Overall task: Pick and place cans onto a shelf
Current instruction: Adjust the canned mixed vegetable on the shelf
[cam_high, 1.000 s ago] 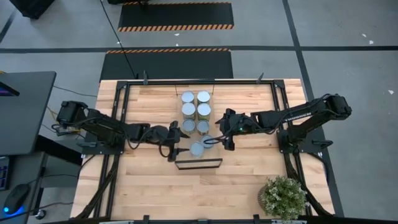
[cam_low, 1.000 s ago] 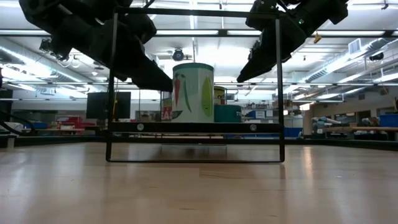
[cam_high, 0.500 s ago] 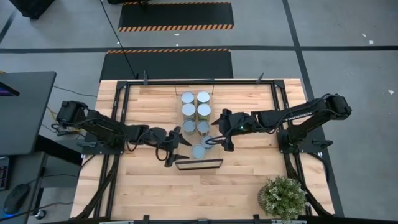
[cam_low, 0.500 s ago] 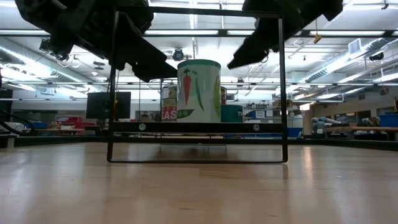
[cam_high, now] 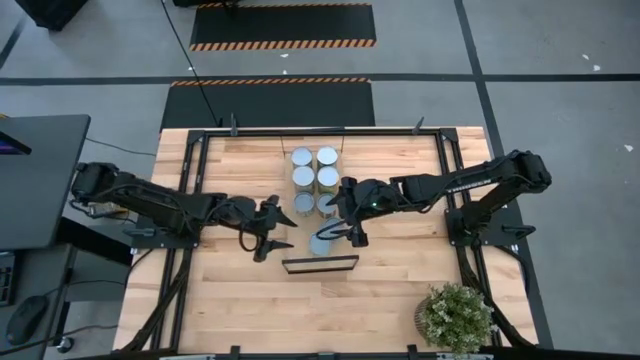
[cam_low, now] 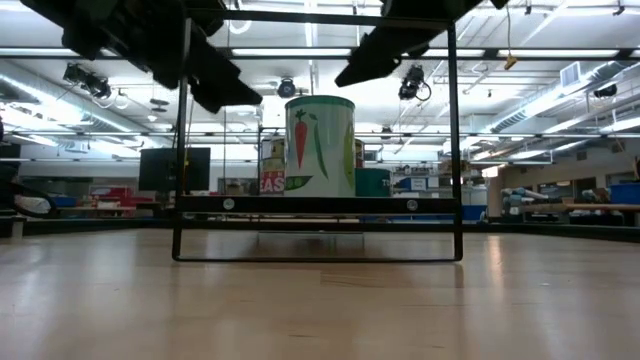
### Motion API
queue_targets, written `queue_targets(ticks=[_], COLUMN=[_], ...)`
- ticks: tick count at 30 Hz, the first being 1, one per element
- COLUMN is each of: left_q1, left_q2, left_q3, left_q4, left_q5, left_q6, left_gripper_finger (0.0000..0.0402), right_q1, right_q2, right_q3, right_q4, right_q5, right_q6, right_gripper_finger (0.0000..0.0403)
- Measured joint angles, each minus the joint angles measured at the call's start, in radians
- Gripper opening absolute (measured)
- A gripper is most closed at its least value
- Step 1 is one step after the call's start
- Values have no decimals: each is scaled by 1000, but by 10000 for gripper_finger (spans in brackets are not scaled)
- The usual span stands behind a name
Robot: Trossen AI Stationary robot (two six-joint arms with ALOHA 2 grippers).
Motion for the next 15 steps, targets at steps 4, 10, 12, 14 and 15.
queue_targets(ticks=[4,10,12,14,15], left_q1=[0,-1,-1,-1,0], left_q2=[-54,-116,-134,-149,-159], left_q3=[0,0,0,0,0], left_q4=[-66,-160,-184,-190,-200], left_q5=[-8,-11,-11,-11,-11], left_q6=[-29,-93,-101,-113,-114], left_gripper_finger=[286,286,286,286,286], right_q1=[0,0,0,0,0], right_q2=[53,135,164,193,208], right_q3=[64,146,176,214,235], right_q4=[-41,-78,-89,-108,-116], right_q5=[-31,-97,-98,-111,-121], right_q6=[-30,-72,-97,-113,-117], right_gripper_finger=[373,373,373,373,373])
